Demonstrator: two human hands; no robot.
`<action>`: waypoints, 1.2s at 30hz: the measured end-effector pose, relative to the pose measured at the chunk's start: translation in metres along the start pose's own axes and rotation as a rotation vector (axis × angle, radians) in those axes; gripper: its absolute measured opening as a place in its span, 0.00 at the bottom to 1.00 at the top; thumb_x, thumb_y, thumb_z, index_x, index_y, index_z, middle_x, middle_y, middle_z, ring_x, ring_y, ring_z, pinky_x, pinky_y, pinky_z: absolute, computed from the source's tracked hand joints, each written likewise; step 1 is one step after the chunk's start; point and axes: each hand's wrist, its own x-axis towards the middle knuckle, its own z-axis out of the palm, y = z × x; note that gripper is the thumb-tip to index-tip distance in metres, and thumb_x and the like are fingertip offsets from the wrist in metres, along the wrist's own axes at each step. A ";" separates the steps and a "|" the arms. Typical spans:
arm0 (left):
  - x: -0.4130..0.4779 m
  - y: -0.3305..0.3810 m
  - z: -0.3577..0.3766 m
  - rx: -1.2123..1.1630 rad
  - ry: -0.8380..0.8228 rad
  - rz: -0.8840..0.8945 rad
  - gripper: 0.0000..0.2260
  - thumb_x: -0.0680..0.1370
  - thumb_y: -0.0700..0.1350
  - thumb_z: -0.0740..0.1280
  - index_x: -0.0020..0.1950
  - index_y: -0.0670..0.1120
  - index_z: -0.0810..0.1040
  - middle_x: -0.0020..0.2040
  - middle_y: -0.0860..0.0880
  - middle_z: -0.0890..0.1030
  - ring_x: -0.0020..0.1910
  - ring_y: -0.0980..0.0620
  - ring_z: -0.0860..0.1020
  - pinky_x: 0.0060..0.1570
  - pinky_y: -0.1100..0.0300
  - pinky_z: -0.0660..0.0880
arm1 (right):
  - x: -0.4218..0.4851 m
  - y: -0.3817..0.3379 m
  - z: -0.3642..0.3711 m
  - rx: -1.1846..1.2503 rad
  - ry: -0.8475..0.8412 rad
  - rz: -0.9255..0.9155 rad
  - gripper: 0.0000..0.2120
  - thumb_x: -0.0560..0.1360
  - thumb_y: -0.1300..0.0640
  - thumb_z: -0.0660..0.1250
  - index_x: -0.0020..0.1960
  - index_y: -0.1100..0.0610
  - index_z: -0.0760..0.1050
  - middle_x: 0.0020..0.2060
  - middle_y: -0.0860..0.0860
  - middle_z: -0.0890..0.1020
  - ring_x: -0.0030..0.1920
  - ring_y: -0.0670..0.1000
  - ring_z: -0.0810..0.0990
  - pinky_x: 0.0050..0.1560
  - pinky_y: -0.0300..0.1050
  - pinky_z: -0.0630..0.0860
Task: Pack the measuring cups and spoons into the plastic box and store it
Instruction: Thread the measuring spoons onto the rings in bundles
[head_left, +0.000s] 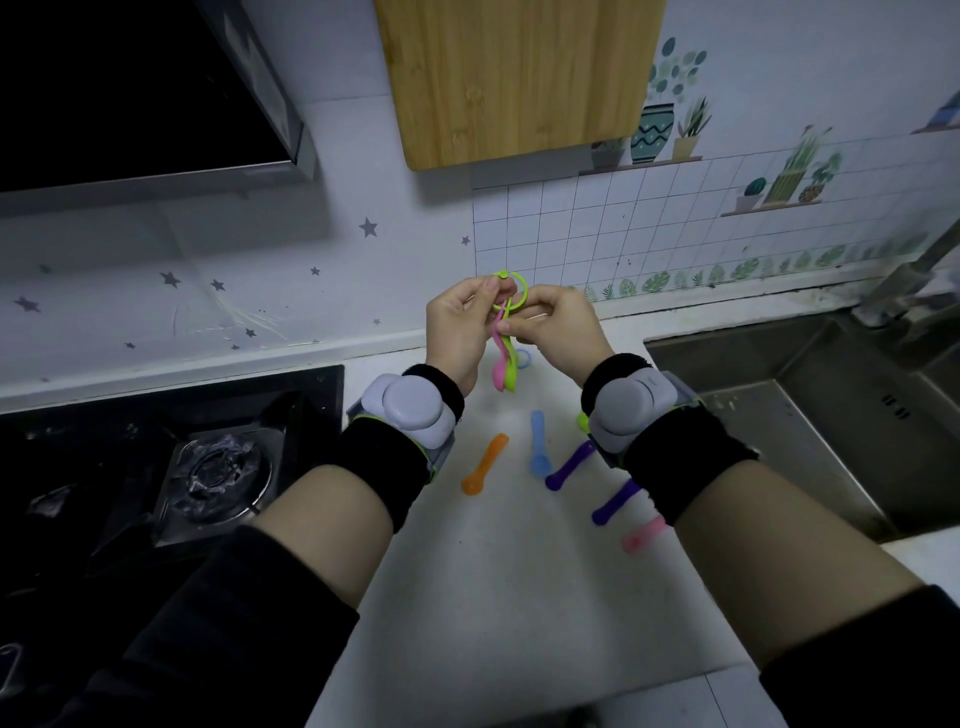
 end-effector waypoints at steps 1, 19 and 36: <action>-0.001 0.000 0.001 -0.002 -0.016 -0.001 0.10 0.81 0.38 0.59 0.53 0.33 0.77 0.43 0.44 0.80 0.40 0.49 0.77 0.45 0.57 0.76 | 0.000 0.000 0.000 0.016 0.013 -0.004 0.12 0.66 0.68 0.74 0.37 0.55 0.74 0.33 0.57 0.80 0.37 0.55 0.78 0.49 0.54 0.78; 0.009 -0.009 0.003 -0.051 -0.103 -0.041 0.12 0.81 0.38 0.59 0.57 0.31 0.75 0.44 0.45 0.81 0.37 0.59 0.82 0.39 0.67 0.78 | 0.003 0.014 -0.010 0.062 -0.019 0.001 0.05 0.70 0.71 0.69 0.46 0.68 0.79 0.38 0.57 0.80 0.42 0.56 0.79 0.48 0.45 0.81; 0.034 -0.040 -0.010 0.050 -0.193 -0.136 0.10 0.80 0.41 0.61 0.53 0.38 0.79 0.44 0.46 0.82 0.40 0.56 0.80 0.41 0.67 0.77 | 0.002 0.147 0.009 -0.553 0.085 0.426 0.08 0.71 0.59 0.70 0.49 0.60 0.80 0.52 0.57 0.82 0.56 0.58 0.78 0.56 0.47 0.74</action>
